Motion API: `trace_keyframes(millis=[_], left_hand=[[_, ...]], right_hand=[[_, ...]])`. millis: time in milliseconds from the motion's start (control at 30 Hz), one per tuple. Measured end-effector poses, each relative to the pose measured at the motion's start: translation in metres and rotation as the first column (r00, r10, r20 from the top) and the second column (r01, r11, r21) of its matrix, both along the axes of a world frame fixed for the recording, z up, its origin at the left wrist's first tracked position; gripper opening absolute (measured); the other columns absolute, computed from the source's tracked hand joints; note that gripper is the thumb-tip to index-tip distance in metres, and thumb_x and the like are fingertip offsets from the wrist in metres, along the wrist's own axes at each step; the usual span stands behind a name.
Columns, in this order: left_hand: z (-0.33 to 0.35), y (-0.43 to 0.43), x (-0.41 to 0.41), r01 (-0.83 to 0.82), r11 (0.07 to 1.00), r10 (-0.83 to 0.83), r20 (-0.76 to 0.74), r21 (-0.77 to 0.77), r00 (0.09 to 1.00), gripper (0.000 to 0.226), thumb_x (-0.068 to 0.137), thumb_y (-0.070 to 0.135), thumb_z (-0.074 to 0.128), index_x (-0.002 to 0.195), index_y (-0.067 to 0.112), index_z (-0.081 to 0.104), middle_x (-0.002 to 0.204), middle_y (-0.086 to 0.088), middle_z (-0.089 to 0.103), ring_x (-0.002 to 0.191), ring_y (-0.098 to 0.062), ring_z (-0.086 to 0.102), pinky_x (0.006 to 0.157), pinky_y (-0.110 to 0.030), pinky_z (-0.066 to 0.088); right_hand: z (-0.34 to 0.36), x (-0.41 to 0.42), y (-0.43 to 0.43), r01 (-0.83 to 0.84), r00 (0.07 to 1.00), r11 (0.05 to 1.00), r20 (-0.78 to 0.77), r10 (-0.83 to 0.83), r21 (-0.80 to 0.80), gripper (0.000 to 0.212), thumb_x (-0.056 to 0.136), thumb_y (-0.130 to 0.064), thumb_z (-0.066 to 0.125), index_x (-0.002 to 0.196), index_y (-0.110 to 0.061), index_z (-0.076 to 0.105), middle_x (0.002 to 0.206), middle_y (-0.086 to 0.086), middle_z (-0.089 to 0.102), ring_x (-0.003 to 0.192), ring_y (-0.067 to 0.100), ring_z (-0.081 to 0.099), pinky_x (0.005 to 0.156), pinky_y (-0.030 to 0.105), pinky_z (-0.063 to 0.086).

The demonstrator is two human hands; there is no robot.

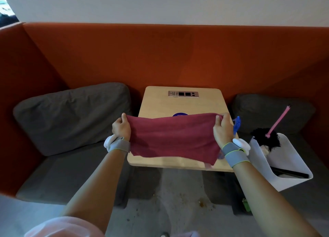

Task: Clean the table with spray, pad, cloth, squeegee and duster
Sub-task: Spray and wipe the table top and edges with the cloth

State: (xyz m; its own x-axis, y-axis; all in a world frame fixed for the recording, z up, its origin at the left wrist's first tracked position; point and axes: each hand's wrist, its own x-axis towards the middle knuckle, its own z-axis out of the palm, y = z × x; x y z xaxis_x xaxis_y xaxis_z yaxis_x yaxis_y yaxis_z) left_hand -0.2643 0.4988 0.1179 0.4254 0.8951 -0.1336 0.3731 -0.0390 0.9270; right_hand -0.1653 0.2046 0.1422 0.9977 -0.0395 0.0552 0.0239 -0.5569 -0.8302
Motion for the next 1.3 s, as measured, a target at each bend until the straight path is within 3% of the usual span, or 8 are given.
trace_keyframes(millis=[200, 367, 500, 633, 767, 1067, 1167, 1300], left_hand=[[-0.01, -0.003, -0.011, 0.183, 0.899, -0.158, 0.096, -0.398, 0.983, 0.024, 0.084, 0.044, 0.066, 0.083, 0.02, 0.066, 0.094, -0.006, 0.067, 0.088, -0.021, 0.063, 0.089, -0.036, 0.05], [-0.007, -0.038, -0.009, 0.352, 0.832, -0.244, 0.287, -0.428, 0.926, 0.015, 0.096, 0.023, 0.055, 0.1, 0.013, 0.065, 0.087, -0.007, 0.062, 0.067, -0.018, 0.059, 0.058, -0.026, 0.05], [-0.002, -0.065, -0.003, 0.397, 0.821, -0.295, 0.291, -0.409, 0.91, 0.018, 0.095, 0.026, 0.057, 0.101, 0.012, 0.067, 0.08, -0.005, 0.063, 0.059, -0.017, 0.059, 0.055, -0.023, 0.049], [0.008, -0.096, 0.004, 0.541, 0.743, -0.443, 0.317, -0.394, 0.839, 0.022, 0.093, 0.031, 0.059, 0.093, 0.012, 0.07, 0.078, -0.002, 0.065, 0.064, -0.015, 0.06, 0.059, -0.023, 0.05], [0.011, -0.112, 0.012, 0.63, 0.722, -0.54, 0.335, -0.286, 0.772, 0.019, 0.095, 0.024, 0.058, 0.095, 0.012, 0.073, 0.08, -0.005, 0.065, 0.073, -0.015, 0.06, 0.069, -0.027, 0.052], [0.004, -0.114, 0.017, 0.768, 0.634, -0.732, 0.254, -0.084, 0.632, 0.011, 0.083, 0.013, 0.07, 0.094, 0.013, 0.071, 0.089, -0.009, 0.07, 0.085, -0.015, 0.061, 0.09, -0.042, 0.051], [0.001, -0.111, 0.018, 0.743, 0.663, -0.713, 0.227, -0.091, 0.664, 0.026, 0.069, 0.029, 0.077, 0.09, 0.015, 0.071, 0.087, -0.009, 0.072, 0.082, -0.017, 0.063, 0.086, -0.044, 0.053], [0.001, -0.107, 0.018, 0.719, 0.687, -0.682, 0.25, -0.106, 0.687, 0.01, 0.085, 0.01, 0.069, 0.095, 0.008, 0.072, 0.082, -0.006, 0.071, 0.082, -0.017, 0.061, 0.088, -0.042, 0.05]], right_hand=[[-0.008, 0.003, -0.001, 0.025, 0.991, 1.0, -0.13, -0.023, 0.017, 0.03, 0.103, -0.027, 0.035, 0.116, -0.005, 0.05, 0.094, 0.015, 0.057, 0.084, 0.026, 0.047, 0.068, 0.028, 0.025], [-0.012, -0.004, 0.015, -0.028, 0.978, 0.998, -0.207, 0.039, 0.055, 0.032, 0.094, -0.027, 0.043, 0.077, -0.005, 0.059, 0.085, 0.02, 0.063, 0.093, 0.04, 0.06, 0.075, 0.034, 0.043], [-0.015, -0.012, 0.033, -0.141, 0.958, 0.981, -0.23, 0.17, 0.136, 0.032, 0.082, -0.034, 0.047, 0.075, -0.01, 0.065, 0.074, 0.016, 0.067, 0.075, 0.04, 0.066, 0.066, 0.053, 0.059], [-0.029, -0.016, 0.053, -0.345, 0.926, 0.931, -0.119, 0.358, 0.116, 0.029, 0.073, -0.051, 0.046, 0.085, -0.031, 0.064, 0.076, 0.003, 0.07, 0.076, 0.033, 0.069, 0.073, 0.054, 0.057], [-0.016, -0.03, 0.071, -0.368, 0.916, 0.921, -0.118, 0.383, 0.13, 0.039, 0.073, -0.055, 0.049, 0.087, -0.02, 0.058, 0.084, 0.005, 0.07, 0.081, 0.032, 0.069, 0.072, 0.054, 0.057], [-0.002, -0.035, 0.073, -0.266, 0.944, 0.946, -0.15, 0.295, 0.183, 0.019, 0.095, -0.024, 0.045, 0.091, -0.013, 0.059, 0.084, 0.005, 0.062, 0.086, 0.026, 0.06, 0.077, 0.035, 0.051], [-0.002, -0.034, 0.072, -0.344, 0.932, 0.932, -0.082, 0.354, 0.11, 0.02, 0.093, -0.014, 0.048, 0.091, -0.012, 0.068, 0.079, -0.001, 0.064, 0.082, 0.018, 0.058, 0.068, 0.025, 0.04], [-0.009, -0.03, 0.065, -0.348, 0.937, 0.936, 0.036, 0.346, 0.054, 0.028, 0.085, -0.007, 0.051, 0.08, -0.026, 0.071, 0.081, -0.005, 0.069, 0.076, 0.018, 0.063, 0.069, 0.027, 0.047]])
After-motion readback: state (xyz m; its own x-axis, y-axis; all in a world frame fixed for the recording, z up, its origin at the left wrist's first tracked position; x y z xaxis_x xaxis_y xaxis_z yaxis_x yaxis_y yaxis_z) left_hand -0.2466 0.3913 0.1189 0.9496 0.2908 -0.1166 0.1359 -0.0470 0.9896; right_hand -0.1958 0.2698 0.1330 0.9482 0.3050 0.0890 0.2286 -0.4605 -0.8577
